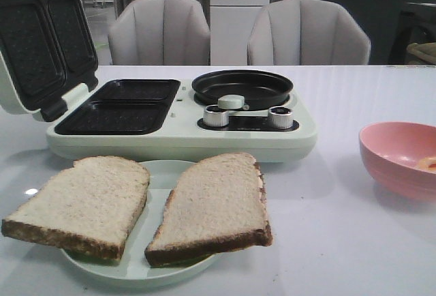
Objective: Make breakfast with bread and shrimp
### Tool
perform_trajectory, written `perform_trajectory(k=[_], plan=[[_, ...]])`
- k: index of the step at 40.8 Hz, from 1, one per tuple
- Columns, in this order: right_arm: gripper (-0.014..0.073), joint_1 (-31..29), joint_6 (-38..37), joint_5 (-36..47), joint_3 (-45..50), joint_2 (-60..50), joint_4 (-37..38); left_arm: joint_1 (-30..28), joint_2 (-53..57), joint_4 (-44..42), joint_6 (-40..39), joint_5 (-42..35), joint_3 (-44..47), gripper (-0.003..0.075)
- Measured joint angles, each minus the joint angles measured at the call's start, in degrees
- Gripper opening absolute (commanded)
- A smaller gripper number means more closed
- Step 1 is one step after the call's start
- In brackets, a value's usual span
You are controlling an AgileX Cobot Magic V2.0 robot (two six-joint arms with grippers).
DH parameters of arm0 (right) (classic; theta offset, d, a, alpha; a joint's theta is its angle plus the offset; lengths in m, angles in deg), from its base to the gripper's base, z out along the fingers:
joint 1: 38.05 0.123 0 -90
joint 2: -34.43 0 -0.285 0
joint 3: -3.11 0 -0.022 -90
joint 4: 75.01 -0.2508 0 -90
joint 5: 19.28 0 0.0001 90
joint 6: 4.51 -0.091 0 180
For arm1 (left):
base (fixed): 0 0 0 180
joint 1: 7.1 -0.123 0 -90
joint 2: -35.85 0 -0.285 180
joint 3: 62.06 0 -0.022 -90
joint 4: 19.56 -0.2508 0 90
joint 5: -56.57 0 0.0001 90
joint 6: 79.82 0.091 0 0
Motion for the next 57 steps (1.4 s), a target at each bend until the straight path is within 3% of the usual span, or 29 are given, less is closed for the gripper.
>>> perform_trajectory(k=[39,46,57], plan=[[0.0043,0.0,0.0,1.71,-0.13,0.0,0.0,0.0,0.0,0.0,0.0,-2.0,0.0,0.0101],[0.0043,0.0,0.0,-3.73,-8.02,0.0,0.0,0.0,0.0,0.0,0.0,-3.79,-2.89,0.0101],[0.0043,0.0,0.0,-15.75,-26.57,4.47,0.0,0.0,-2.03,-0.11,0.0,5.96,-21.12,0.0101]])
